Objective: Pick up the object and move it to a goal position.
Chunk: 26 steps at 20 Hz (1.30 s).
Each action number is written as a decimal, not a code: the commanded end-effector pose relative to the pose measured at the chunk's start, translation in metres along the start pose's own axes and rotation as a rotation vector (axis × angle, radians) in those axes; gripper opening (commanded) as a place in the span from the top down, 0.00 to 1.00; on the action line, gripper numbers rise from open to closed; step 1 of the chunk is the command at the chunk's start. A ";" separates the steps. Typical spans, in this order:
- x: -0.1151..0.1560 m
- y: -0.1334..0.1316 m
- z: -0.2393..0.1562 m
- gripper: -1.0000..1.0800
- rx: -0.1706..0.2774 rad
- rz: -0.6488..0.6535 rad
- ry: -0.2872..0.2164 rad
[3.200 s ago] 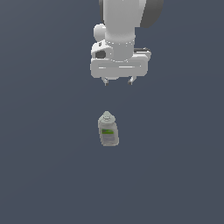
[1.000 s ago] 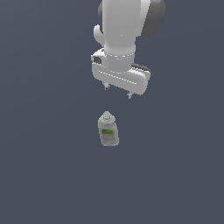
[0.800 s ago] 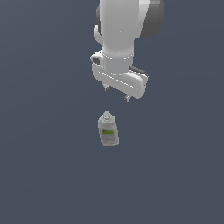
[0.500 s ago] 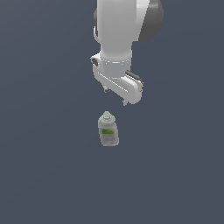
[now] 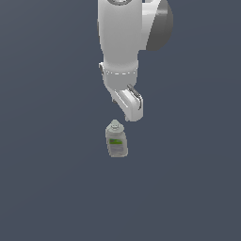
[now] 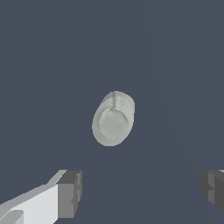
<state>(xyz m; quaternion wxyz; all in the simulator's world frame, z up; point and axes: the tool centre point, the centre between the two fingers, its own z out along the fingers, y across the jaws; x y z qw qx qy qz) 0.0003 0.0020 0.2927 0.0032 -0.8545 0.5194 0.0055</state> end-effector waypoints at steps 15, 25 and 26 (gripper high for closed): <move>0.025 -0.014 0.010 0.04 0.002 0.379 0.010; 0.029 -0.016 0.012 0.04 0.003 0.432 0.012; 0.029 -0.016 0.012 0.04 0.003 0.432 0.012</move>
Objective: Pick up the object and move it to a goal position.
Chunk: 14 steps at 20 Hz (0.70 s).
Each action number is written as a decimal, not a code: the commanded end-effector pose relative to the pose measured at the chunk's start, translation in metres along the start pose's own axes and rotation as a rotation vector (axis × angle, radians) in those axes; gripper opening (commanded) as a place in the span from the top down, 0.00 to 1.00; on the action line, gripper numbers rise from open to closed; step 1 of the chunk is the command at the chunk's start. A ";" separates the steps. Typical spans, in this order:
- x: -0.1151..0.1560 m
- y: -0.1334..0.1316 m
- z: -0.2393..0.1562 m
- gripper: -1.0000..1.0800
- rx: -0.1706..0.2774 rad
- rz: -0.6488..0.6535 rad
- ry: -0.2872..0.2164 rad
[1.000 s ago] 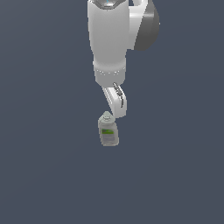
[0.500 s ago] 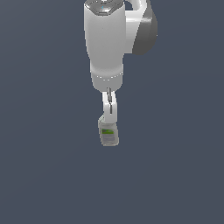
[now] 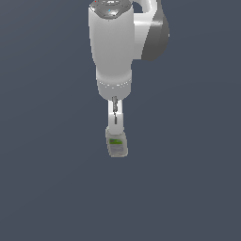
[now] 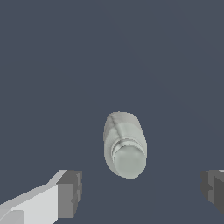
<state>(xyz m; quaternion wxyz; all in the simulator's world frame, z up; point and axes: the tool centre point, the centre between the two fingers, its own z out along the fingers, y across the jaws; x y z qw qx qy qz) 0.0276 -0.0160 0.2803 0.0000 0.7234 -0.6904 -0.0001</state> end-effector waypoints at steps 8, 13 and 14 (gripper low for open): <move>0.000 0.001 0.026 0.04 0.000 0.003 0.000; 0.000 0.001 0.046 0.04 0.000 0.005 0.000; 0.000 0.001 0.048 0.04 0.000 0.005 0.000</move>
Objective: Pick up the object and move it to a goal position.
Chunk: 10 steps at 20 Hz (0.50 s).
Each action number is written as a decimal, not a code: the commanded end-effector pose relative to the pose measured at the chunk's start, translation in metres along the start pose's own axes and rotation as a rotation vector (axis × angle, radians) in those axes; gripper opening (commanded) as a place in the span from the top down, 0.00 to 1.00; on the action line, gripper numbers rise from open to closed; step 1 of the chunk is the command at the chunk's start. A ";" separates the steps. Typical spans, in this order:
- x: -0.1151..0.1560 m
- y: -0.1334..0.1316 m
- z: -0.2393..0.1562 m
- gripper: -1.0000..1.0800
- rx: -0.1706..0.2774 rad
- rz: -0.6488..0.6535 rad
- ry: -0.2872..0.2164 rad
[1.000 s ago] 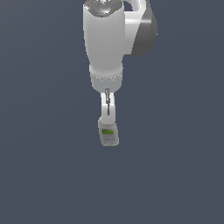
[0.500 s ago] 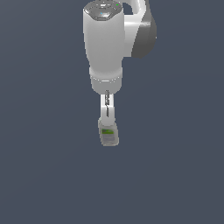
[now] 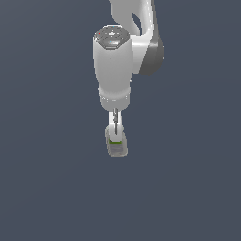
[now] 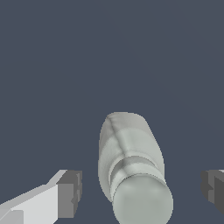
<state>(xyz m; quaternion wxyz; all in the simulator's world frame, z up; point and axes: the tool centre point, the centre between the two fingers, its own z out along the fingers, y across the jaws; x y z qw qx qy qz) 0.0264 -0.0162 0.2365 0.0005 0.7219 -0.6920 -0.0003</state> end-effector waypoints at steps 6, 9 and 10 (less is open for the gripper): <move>0.000 -0.001 0.006 1.00 0.001 0.000 0.000; 0.000 -0.001 0.006 1.00 0.001 0.000 0.000; 0.000 -0.001 0.006 1.00 0.001 0.000 0.000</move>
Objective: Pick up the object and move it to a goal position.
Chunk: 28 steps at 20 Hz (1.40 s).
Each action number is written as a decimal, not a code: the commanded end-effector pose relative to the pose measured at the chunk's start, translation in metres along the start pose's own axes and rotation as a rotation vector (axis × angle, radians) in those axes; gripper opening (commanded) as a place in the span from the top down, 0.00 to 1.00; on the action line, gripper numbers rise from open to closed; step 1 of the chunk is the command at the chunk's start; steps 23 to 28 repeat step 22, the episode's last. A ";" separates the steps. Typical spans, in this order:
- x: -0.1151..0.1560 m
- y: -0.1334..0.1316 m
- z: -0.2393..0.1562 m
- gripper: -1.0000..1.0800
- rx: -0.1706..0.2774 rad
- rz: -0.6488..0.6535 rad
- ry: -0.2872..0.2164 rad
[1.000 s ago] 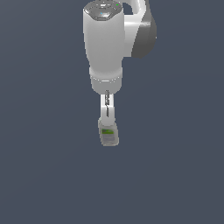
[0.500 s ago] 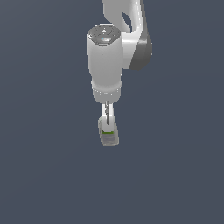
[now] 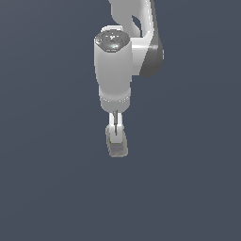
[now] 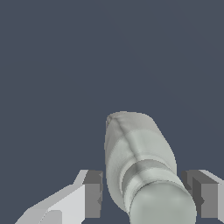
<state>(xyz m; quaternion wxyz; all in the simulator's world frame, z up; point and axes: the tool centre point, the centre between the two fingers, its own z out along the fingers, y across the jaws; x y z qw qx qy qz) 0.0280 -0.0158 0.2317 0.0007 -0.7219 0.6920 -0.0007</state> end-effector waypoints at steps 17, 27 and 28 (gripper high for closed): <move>0.011 0.013 -0.043 1.00 -0.002 0.000 0.000; 0.012 0.013 -0.048 1.00 -0.002 0.000 0.000; 0.012 0.013 -0.048 1.00 -0.002 0.000 0.000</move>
